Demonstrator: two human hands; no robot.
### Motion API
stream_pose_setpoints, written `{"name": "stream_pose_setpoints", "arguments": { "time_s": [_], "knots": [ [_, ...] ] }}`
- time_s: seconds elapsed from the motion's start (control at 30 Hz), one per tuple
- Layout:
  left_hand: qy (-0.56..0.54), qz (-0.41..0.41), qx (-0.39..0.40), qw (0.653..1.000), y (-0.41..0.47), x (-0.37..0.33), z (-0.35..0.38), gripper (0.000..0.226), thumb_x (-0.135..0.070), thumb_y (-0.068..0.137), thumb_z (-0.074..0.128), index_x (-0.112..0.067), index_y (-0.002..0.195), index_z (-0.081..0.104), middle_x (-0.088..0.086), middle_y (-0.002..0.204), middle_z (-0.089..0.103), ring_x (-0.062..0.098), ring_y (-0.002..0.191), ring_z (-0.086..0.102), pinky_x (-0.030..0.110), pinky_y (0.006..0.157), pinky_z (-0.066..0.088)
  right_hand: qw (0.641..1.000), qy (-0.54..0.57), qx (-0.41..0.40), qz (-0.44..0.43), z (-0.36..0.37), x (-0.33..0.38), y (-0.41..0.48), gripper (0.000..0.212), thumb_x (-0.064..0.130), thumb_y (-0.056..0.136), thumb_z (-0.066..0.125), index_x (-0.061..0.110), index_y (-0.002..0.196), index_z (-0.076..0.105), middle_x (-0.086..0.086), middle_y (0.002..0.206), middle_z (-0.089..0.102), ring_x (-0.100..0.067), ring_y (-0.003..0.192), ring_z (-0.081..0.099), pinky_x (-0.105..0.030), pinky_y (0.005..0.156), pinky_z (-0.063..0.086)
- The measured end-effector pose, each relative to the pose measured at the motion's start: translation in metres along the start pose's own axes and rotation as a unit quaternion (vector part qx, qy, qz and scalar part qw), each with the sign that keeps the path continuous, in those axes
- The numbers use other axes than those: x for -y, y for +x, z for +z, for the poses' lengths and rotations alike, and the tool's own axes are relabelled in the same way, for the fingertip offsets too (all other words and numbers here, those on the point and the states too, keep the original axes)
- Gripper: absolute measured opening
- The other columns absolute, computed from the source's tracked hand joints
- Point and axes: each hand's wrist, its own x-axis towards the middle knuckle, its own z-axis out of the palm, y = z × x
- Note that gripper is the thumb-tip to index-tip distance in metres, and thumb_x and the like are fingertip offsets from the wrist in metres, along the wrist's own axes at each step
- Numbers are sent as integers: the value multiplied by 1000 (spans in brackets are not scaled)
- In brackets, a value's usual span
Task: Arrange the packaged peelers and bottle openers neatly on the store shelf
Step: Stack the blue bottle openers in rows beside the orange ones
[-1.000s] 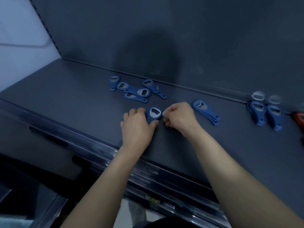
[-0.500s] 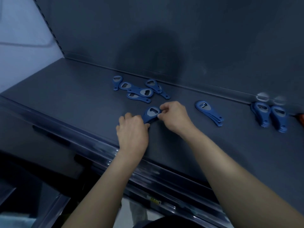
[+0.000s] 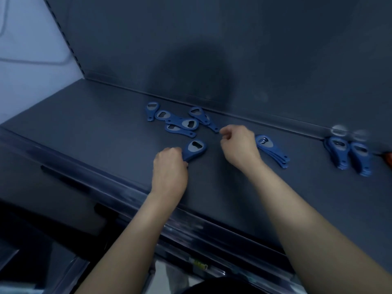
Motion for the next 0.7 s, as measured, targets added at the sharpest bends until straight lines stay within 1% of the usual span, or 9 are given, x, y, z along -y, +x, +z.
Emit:
{"name": "stream_pose_setpoints", "arguments": {
  "time_s": [0.1,0.17,0.23,0.3,0.37,0.47,0.53,0.63,0.7],
  "knots": [
    [-3,18,-8,1000,6,-9,7,11,-8,89,56,-2,94,63,12,92,63,18,74,44,25,62,30,988,-119,-93,14,-19,-17,-1,28,3,87,49,3,114,59,-17,120,55,-33,115,47,-34,90,41],
    [-14,34,-7,999,10,-19,14,14,-9,89,56,-2,98,63,14,96,63,23,82,52,26,65,32,976,-176,-117,59,-30,-31,-3,32,10,87,53,0,118,53,-20,126,49,-36,119,40,-39,96,36],
    [-25,49,-4,998,12,-29,20,15,-9,89,56,-1,99,63,14,97,63,27,89,55,27,69,34,965,-206,-115,113,-39,-44,-7,39,15,88,55,-1,123,48,-21,130,45,-37,122,36,-41,99,33],
    [-41,60,-2,997,14,-39,27,10,-8,87,56,-1,92,63,14,91,62,26,85,54,28,66,35,960,-215,-100,147,-44,-56,-12,42,18,88,57,-1,124,46,-20,131,45,-37,123,37,-40,99,34],
    [-51,65,4,997,15,-47,33,8,-7,85,55,-2,79,57,14,82,59,25,77,52,29,63,33,961,-205,-86,163,-46,-66,-16,43,23,89,59,-1,122,48,-20,129,46,-37,121,38,-40,98,36],
    [-57,80,16,995,14,-58,40,14,-9,84,55,-6,73,49,13,78,54,25,75,50,30,62,32,965,-189,-89,158,-48,-73,-20,32,21,91,57,-2,113,55,-21,120,52,-37,115,43,-39,91,40],
    [-59,90,28,994,14,-65,42,18,-14,85,58,-6,73,48,11,80,50,26,80,50,31,65,35,967,-175,-97,156,-49,-74,-21,25,18,91,56,-2,107,58,-20,115,54,-36,111,47,-37,85,43],
    [-50,103,42,992,17,-74,46,20,-21,86,60,-3,84,53,15,90,50,29,90,48,34,79,39,967,-160,-112,161,-50,-75,-24,21,15,90,55,-1,103,60,-19,111,56,-35,106,51,-35,79,43],
    [-50,101,47,992,19,-78,48,20,-20,88,59,-1,92,55,18,99,53,30,95,48,32,80,38,966,-162,-120,160,-48,-76,-26,21,14,91,54,0,104,60,-18,110,56,-34,106,50,-34,77,42]
  ]
}}
